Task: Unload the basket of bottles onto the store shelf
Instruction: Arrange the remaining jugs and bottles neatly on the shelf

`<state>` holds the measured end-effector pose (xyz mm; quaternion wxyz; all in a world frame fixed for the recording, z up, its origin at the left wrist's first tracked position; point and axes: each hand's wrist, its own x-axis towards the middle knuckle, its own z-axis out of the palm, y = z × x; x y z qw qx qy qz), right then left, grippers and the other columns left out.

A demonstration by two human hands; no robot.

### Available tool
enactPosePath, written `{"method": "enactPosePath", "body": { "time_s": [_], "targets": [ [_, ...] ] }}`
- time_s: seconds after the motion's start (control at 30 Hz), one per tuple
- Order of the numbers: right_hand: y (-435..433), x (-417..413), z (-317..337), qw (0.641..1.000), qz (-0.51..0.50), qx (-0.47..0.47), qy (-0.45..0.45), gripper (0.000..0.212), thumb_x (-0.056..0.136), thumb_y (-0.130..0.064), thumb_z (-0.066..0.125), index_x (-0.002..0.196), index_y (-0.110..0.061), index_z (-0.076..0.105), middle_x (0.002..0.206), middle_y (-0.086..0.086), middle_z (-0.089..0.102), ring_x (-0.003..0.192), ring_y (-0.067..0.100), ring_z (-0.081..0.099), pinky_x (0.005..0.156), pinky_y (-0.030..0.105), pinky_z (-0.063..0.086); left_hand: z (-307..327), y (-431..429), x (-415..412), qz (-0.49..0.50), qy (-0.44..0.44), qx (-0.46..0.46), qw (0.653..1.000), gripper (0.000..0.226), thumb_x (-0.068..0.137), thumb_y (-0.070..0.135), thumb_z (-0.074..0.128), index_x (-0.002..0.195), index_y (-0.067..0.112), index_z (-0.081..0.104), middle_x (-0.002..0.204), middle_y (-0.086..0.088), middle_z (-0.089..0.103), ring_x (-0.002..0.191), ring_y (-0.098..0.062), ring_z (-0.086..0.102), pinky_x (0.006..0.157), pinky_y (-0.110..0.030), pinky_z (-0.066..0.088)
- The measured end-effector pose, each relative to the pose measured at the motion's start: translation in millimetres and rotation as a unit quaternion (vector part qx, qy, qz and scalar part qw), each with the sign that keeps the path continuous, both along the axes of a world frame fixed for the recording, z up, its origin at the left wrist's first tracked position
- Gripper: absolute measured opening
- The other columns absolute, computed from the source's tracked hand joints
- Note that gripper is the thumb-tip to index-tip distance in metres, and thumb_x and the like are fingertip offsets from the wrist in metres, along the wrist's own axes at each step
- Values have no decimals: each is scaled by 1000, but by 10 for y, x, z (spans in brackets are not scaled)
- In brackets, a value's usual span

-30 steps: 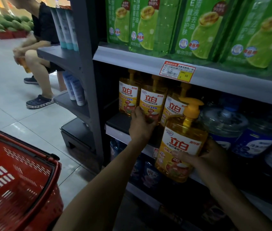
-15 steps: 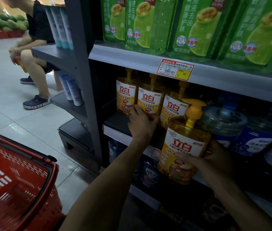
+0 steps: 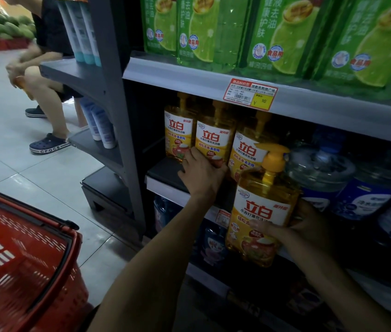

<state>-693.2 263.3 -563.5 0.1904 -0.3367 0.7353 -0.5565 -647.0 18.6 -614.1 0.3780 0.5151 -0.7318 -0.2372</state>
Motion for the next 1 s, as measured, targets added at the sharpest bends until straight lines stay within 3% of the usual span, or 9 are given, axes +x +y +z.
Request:
{"method": "enactPosePath", "body": {
  "time_s": [0.1, 0.2, 0.33, 0.4, 0.5, 0.57, 0.67, 0.8, 1.0],
  "targets": [
    [-10, -14, -55, 1000, 4, -6, -31, 51, 61, -14, 98, 103, -24, 70, 86, -12, 77, 77, 0, 73, 63, 22, 58, 1, 2, 12, -6, 2, 1, 1000, 101, 77, 71, 72, 149, 13, 31, 150, -12, 44, 139, -37, 45, 112, -62, 33],
    [-21, 6, -66, 997, -2, -16, -76, 51, 63, -3, 95, 105, -14, 69, 88, -9, 77, 70, 1, 74, 50, 17, 55, -2, 11, 17, -8, 3, 8, 1000, 103, 79, 71, 69, 154, 14, 26, 155, -12, 41, 141, -37, 44, 113, -64, 32],
    [3, 18, -63, 998, -7, 2, -61, 53, 63, -5, 96, 108, -14, 71, 91, -9, 79, 76, 4, 76, 54, 20, 58, -8, 84, 102, 4, 4, 6, 1000, 101, 82, 74, 65, 155, 16, 24, 155, -13, 41, 138, -40, 45, 111, -63, 35],
    [29, 13, -76, 998, -8, 8, -59, 56, 61, -11, 98, 109, -21, 71, 95, -9, 79, 85, 9, 77, 62, 33, 63, -14, 149, 169, -1, 10, -23, 1000, 87, 85, 71, 64, 148, 18, 34, 150, -10, 45, 134, -38, 48, 108, -60, 38],
    [90, 10, -50, 999, -12, 17, -48, 58, 58, -19, 100, 107, -30, 70, 99, -13, 79, 89, 9, 76, 76, 45, 65, 15, 255, 215, -80, 1, -91, 993, 66, 90, 63, 62, 141, 23, 45, 139, -5, 52, 126, -29, 54, 103, -50, 43],
    [144, -14, -40, 999, -10, 19, -50, 61, 55, -25, 100, 107, -32, 70, 99, -13, 79, 90, 11, 76, 78, 47, 64, 74, 362, 195, -158, 13, -87, 984, 67, 89, 63, 63, 143, 26, 47, 139, -1, 53, 124, -25, 55, 103, -47, 46],
    [244, 7, 25, 999, -23, 18, -45, 60, 57, -21, 100, 108, -31, 69, 95, -15, 78, 85, 5, 76, 75, 42, 64, 149, 530, 134, -221, 40, -25, 974, 87, 76, 75, 50, 149, 28, 42, 146, 0, 49, 129, -24, 54, 104, -49, 49],
    [371, 13, 86, 999, -31, 16, -41, 58, 58, -21, 98, 106, -31, 67, 93, -18, 77, 85, 2, 74, 74, 35, 62, 152, 626, 13, -206, 56, 22, 977, 99, 69, 79, 50, 152, 26, 37, 150, -3, 42, 132, -28, 52, 104, -54, 49],
    [498, -47, 109, 998, -43, 17, -41, 57, 61, -17, 98, 108, -29, 69, 93, -17, 78, 81, -1, 74, 70, 28, 58, 51, 625, -120, -162, 64, 23, 984, 88, 78, 59, 79, 148, 23, 39, 143, -4, 45, 130, -29, 52, 106, -56, 46]
  ]
}}
